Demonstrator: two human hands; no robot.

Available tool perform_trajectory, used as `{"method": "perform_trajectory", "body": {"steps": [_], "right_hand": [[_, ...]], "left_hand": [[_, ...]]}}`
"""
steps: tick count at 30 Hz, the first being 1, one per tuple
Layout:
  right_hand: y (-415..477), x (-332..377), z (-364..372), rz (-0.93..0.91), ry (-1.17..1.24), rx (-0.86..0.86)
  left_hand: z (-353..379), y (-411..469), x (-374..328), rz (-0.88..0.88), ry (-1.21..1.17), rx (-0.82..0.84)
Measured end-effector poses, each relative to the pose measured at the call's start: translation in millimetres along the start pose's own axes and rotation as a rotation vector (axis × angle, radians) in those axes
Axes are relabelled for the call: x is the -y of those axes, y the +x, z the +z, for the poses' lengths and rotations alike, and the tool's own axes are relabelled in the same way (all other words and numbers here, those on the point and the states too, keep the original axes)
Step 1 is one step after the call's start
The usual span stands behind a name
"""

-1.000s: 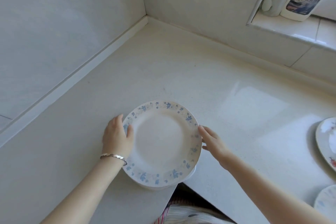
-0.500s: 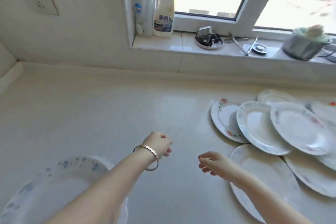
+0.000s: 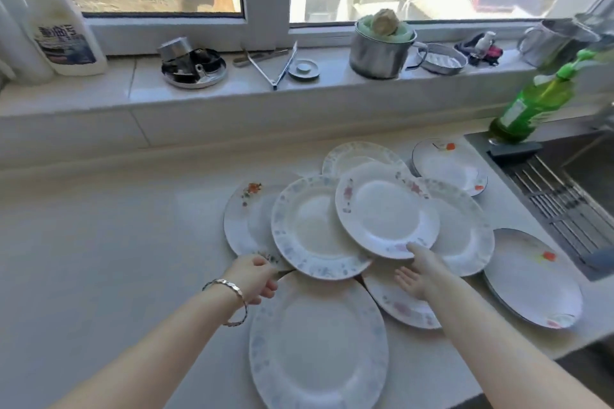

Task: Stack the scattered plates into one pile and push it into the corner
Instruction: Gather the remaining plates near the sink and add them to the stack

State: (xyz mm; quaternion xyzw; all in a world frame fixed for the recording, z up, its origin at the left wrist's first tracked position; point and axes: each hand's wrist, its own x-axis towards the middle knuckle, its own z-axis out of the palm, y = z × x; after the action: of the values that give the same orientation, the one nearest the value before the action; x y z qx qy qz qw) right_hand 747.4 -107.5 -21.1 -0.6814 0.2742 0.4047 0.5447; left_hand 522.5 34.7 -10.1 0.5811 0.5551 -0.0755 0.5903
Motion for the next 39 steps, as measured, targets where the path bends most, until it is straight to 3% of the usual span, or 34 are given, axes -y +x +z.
{"method": "perform_trajectory", "body": {"steps": [2, 5, 12, 22, 28, 32, 39], "right_hand": [[16, 3, 5, 0.140, 0.255, 0.098], [27, -5, 16, 0.119, 0.524, 0.206], [37, -18, 16, -0.003, 0.508, 0.145], [31, -2, -1, -0.133, 0.437, 0.358], [17, 4, -5, -0.178, 0.415, 0.588], [3, -3, -3, -0.198, 0.363, 0.670], [-34, -31, 17, -0.203, 0.288, 0.751]], "left_hand": [[10, 5, -8, -0.022, 0.000, -0.014], [18, 13, -18, -0.068, -0.022, -0.047], [23, 55, -30, -0.142, -0.162, -0.330], [47, 74, -47, -0.336, -0.425, -0.355], [43, 69, -43, -0.221, -0.397, -0.358], [29, 65, -36, -0.045, -0.422, -0.451], [-52, -15, 9, 0.122, -0.487, -0.614]]}}
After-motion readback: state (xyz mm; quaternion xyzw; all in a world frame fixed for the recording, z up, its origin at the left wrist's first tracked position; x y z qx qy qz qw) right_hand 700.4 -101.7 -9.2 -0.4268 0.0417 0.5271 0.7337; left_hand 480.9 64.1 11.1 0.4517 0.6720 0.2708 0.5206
